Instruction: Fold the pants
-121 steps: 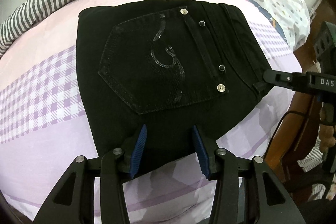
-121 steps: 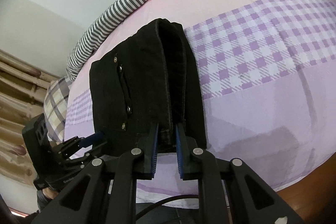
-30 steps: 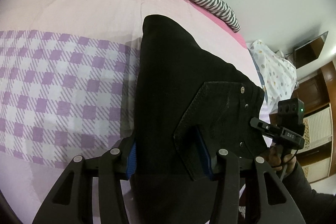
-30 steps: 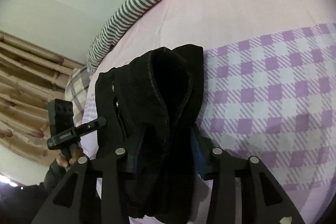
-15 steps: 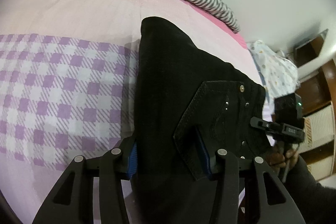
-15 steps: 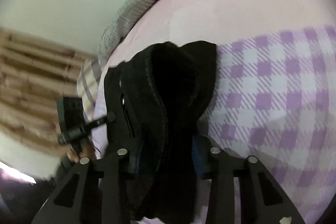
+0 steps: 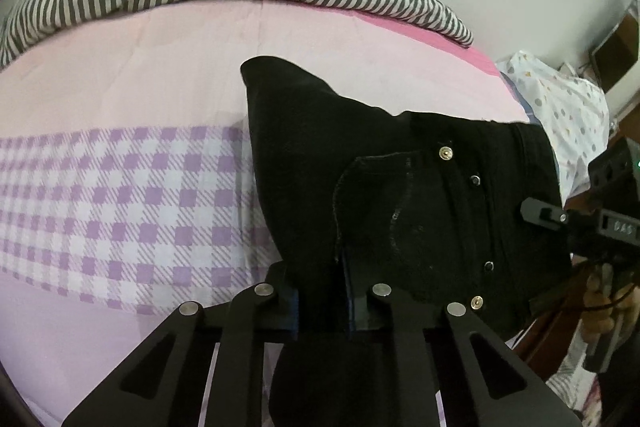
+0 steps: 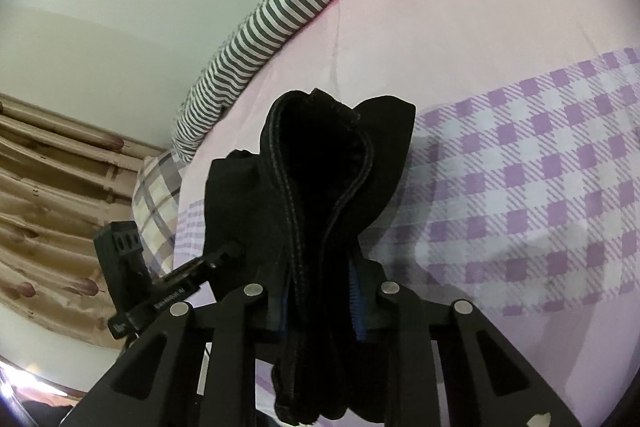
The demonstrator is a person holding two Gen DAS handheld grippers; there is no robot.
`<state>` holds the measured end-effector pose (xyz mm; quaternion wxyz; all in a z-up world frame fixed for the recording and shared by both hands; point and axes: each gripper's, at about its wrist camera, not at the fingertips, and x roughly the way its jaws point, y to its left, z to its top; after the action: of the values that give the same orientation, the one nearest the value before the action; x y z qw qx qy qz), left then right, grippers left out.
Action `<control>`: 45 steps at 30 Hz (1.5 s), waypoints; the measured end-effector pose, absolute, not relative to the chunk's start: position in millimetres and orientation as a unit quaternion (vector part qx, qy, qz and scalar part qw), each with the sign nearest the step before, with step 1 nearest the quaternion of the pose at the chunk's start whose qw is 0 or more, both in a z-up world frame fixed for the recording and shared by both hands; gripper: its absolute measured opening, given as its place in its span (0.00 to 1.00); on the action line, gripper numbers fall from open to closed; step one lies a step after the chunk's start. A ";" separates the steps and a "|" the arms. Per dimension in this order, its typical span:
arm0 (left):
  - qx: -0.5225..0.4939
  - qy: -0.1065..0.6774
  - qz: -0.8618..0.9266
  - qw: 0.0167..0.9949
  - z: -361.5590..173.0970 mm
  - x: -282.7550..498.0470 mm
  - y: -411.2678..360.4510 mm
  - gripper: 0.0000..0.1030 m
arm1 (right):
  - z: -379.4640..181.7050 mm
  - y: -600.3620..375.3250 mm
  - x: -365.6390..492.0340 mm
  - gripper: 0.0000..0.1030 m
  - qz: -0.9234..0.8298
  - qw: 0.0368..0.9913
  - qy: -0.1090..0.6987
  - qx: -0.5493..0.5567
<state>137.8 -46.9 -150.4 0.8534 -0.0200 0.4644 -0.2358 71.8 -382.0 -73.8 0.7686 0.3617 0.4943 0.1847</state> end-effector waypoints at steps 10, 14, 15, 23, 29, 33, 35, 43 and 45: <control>-0.013 0.446 -0.229 0.865 -126.0 125.6 -22.8 0.15 | -53.3 -347.5 77.8 0.21 0.201 0.774 0.489 0.348; -0.011 0.441 -0.216 0.871 -117.0 123.2 -3.1 0.15 | -49.3 -333.8 85.2 0.21 0.214 0.771 0.488 0.349; -0.010 0.440 -0.213 0.872 -115.5 123.1 0.7 0.15 | -48.4 -329.5 88.2 0.21 0.217 0.771 0.488 0.349; -0.006 0.430 -0.179 0.885 -101.4 123.5 48.5 0.15 | -44.6 -281.8 109.7 0.21 0.246 0.765 0.484 0.345; -0.005 0.421 -0.159 0.893 -90.8 133.5 82.7 0.15 | -43.1 -247.1 128.3 0.21 0.265 0.759 0.483 0.347; -0.010 0.418 -0.149 0.896 -87.4 147.3 105.1 0.15 | -42.2 -223.6 143.5 0.21 0.273 0.755 0.487 0.343; -0.015 0.416 -0.145 0.897 -86.7 154.2 115.5 0.15 | -42.4 -212.1 153.2 0.21 0.277 0.752 0.491 0.343; -0.036 0.417 -0.118 0.901 -86.3 196.6 165.9 0.15 | -47.0 -163.5 201.9 0.21 0.294 0.742 0.503 0.333; -0.040 0.418 -0.113 0.901 -87.0 208.3 177.2 0.15 | -48.9 -150.4 215.3 0.21 0.297 0.739 0.506 0.331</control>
<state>208.3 177.2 -87.0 0.9006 -0.0399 0.4178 -0.1131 215.3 -150.4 -48.9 0.7387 0.3312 0.5065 0.2968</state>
